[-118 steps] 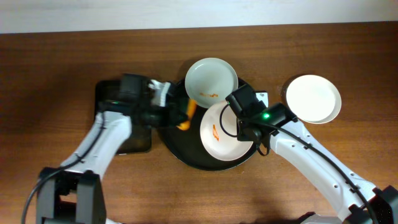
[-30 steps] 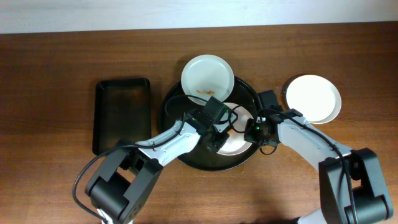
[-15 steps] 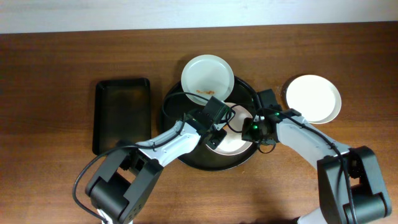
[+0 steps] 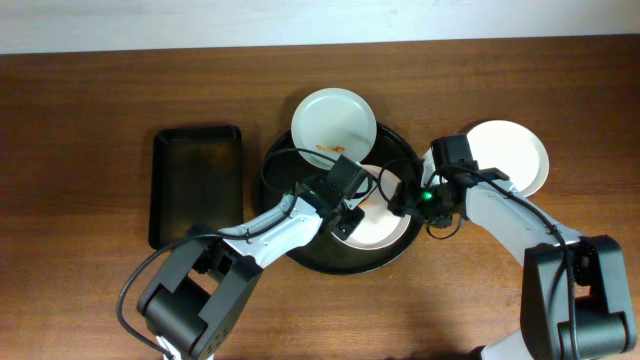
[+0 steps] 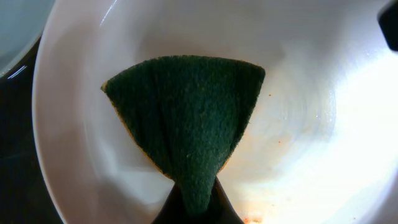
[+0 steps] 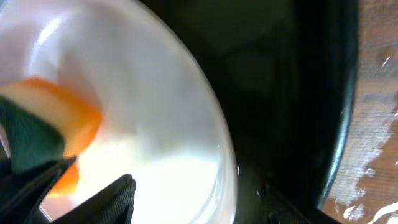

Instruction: Clean dirty plates on tray and stack at the side

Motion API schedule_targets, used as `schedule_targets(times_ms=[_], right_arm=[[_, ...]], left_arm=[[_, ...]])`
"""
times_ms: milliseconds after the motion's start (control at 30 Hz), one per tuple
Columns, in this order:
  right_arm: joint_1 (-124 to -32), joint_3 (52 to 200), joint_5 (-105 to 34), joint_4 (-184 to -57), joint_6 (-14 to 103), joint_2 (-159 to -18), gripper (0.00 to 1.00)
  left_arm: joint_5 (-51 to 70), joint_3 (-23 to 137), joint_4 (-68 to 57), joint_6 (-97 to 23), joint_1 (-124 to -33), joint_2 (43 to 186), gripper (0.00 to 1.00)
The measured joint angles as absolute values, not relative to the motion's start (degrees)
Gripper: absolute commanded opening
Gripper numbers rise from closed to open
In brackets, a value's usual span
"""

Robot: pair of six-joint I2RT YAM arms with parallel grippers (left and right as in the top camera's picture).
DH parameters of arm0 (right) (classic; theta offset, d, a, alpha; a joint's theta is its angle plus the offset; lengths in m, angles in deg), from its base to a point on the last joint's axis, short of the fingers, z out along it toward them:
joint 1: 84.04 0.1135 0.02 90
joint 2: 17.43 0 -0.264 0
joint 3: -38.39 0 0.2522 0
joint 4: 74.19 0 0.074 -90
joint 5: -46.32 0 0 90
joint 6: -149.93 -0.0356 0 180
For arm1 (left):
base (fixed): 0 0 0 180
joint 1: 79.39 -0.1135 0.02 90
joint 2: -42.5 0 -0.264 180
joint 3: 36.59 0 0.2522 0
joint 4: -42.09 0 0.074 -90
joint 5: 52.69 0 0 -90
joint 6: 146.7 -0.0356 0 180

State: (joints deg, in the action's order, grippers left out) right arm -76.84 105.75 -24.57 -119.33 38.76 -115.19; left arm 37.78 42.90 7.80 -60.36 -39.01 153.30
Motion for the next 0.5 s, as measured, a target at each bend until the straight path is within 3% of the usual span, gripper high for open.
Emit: schedule_targets(times_ms=[167, 300, 500], right_arm=[[-76.81, 104.26, -26.25, -118.19, 37.71, -114.66, 0.4], [-77.05, 101.05, -27.91, -113.99, 35.29, -114.07, 0.05], [-77.1, 99.61, -27.89, -111.96, 33.93, -113.64, 0.04]], left_arm=[[37.76, 42.9, 7.84, -60.36, -39.01, 153.3, 0.0], [37.83, 42.9, 7.86, -60.38, -38.98, 153.3, 0.0], [37.85, 42.9, 7.99, -60.36, -39.01, 153.32, 0.0]])
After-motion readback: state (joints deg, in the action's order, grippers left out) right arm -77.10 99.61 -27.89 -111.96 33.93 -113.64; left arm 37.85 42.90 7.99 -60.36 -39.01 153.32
